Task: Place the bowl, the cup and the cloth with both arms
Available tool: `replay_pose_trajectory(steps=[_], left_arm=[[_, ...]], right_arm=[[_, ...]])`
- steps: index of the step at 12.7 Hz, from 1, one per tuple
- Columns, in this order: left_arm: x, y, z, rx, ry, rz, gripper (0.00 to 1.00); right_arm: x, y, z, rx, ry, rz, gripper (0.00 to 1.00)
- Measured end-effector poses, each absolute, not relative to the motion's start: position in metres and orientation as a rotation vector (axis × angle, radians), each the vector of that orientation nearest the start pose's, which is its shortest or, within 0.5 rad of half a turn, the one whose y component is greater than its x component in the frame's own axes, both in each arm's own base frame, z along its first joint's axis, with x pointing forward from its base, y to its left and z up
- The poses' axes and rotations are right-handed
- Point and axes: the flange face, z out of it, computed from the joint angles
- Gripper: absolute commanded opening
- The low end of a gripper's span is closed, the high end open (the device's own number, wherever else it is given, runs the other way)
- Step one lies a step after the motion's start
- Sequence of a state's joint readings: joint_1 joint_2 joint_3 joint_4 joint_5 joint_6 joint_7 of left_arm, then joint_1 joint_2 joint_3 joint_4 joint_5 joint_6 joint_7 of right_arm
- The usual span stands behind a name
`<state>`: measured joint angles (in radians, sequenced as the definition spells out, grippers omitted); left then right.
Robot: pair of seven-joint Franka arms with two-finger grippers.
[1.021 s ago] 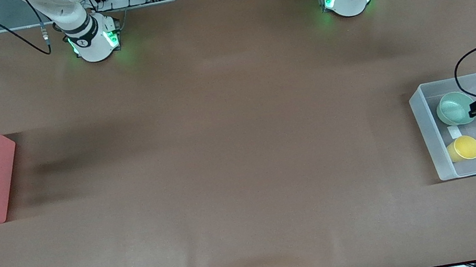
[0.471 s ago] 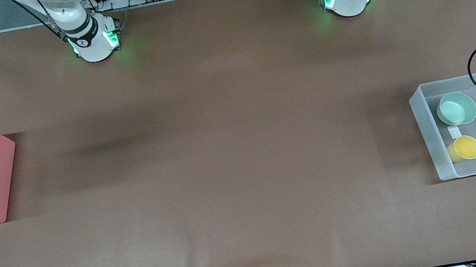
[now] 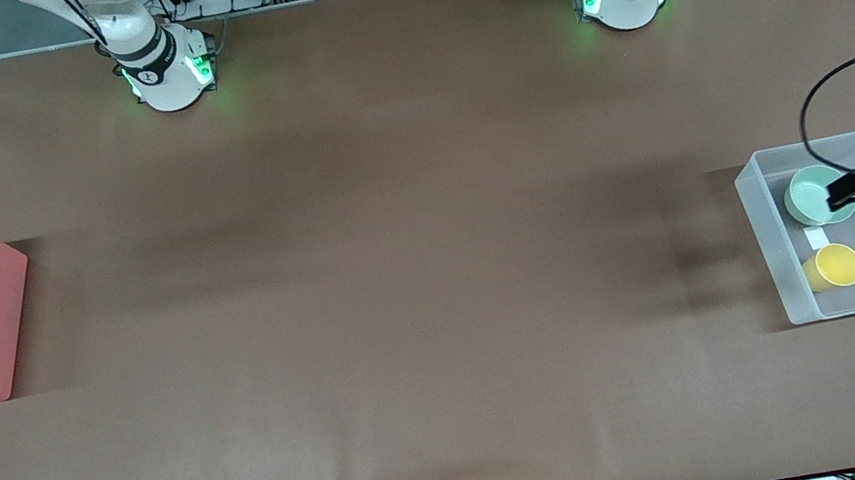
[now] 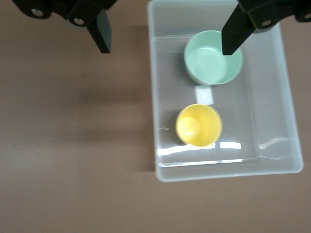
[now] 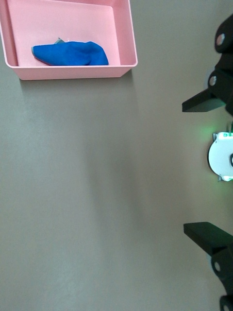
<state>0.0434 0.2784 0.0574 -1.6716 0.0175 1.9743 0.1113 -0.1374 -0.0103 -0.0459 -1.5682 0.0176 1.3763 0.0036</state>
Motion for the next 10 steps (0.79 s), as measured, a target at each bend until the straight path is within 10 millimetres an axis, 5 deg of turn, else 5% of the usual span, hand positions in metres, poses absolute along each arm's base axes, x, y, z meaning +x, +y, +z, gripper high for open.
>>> replay_pose_trajectory(steps=[4, 10], left_arm=[[0.632, 0.006, 0.478, -3.087, -0.053, -0.06, 1.0], [0.588, 0.01, 0.562, -3.112, -0.026, -0.082, 1.0]], right_arm=[[0.518, -0.067, 0.622, -3.069, 0.306, 0.287, 1.0], [0.505, -0.052, 0.65, -3.086, 0.188, 0.203, 1.0]])
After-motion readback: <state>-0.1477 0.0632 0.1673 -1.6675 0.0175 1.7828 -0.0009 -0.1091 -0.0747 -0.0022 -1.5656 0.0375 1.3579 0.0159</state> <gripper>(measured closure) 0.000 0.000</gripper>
